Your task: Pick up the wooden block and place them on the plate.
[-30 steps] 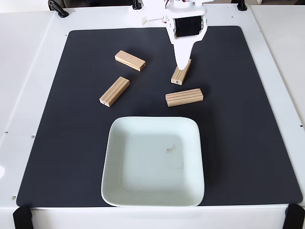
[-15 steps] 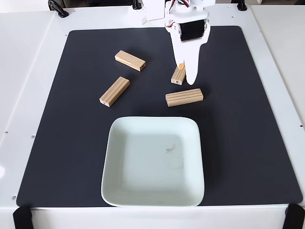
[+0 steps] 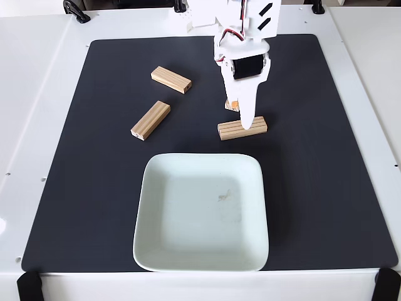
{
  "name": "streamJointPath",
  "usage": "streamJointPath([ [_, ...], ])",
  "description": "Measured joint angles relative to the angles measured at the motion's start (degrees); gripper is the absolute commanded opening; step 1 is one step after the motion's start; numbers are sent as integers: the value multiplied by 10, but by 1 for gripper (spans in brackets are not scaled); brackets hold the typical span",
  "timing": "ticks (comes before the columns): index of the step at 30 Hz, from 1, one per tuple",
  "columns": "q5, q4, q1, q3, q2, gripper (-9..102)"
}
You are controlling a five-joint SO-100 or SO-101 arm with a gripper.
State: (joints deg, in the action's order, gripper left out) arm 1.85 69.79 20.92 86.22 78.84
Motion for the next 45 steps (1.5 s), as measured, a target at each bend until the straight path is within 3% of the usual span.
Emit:
streamJointPath([
  [34, 0, -2, 1, -32, -78, 25],
  [45, 0, -36, 1, -32, -78, 25],
])
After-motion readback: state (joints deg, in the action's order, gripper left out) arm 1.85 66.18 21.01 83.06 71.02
